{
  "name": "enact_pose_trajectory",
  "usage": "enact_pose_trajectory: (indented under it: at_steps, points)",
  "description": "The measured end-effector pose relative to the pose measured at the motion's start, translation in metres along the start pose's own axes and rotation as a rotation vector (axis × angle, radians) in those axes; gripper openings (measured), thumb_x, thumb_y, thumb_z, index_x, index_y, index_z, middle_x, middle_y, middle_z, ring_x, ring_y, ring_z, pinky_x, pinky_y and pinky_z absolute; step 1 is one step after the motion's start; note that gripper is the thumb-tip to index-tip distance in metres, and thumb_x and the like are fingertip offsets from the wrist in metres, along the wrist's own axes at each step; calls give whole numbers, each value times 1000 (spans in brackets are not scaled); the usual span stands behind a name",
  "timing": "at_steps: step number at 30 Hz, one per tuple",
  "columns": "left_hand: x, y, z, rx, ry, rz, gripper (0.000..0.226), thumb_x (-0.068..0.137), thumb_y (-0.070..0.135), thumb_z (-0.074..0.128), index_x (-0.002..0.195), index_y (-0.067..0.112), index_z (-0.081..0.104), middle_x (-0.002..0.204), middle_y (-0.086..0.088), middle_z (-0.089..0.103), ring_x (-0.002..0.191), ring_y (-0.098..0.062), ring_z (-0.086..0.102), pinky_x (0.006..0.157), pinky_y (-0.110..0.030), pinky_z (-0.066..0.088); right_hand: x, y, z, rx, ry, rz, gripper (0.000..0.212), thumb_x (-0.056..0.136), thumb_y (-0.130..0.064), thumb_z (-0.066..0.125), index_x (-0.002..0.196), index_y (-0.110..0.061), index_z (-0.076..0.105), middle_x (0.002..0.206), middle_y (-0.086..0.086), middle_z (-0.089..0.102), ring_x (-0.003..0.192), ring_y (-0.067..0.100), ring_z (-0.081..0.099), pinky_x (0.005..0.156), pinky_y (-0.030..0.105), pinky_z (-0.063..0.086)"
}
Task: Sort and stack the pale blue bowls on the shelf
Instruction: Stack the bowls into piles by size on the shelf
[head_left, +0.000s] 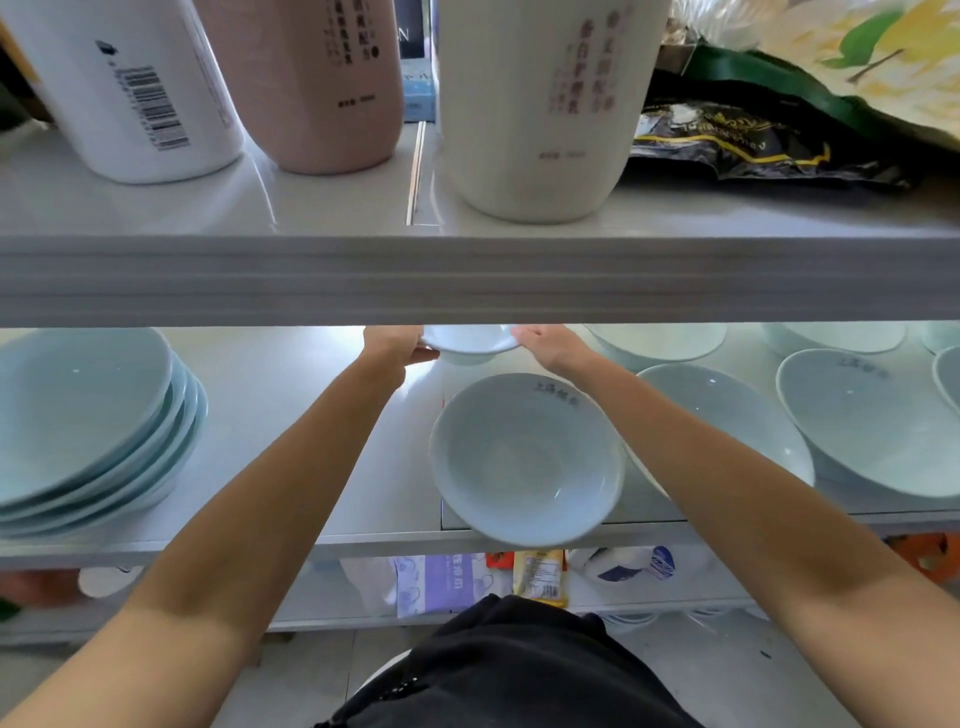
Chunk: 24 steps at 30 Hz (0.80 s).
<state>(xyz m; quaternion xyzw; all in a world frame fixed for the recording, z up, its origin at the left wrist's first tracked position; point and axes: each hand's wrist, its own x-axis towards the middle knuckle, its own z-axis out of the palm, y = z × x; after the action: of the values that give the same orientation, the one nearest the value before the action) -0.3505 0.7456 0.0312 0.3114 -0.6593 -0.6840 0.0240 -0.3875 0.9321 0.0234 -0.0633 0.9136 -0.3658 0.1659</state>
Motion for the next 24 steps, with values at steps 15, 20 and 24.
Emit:
enact_pose_trajectory:
  at_steps: [15,20,24]
  points:
    - [-87,17,-44,88,-291,106,34,84,-16,45,107,3,62,89,-12,64,57,-20,68,51,-26,58,-81,22,-47,-47,149,-184,39,97,-25,46,70,-9,69,55,-5,52,49,4,44,50,2,35]
    - [-97,5,-41,215,-378,117,45,83,-17,43,103,13,68,99,-17,61,70,-27,64,55,-26,59,-100,37,-43,-63,155,-138,42,97,-29,45,62,-15,61,50,-7,44,44,3,40,50,11,32]
    - [-102,-2,-42,285,-385,149,45,82,-17,44,101,14,70,110,-13,60,79,-25,67,59,-25,60,-110,45,-35,-25,171,-130,45,97,-28,46,54,-18,56,51,-4,43,46,5,41,54,15,32]
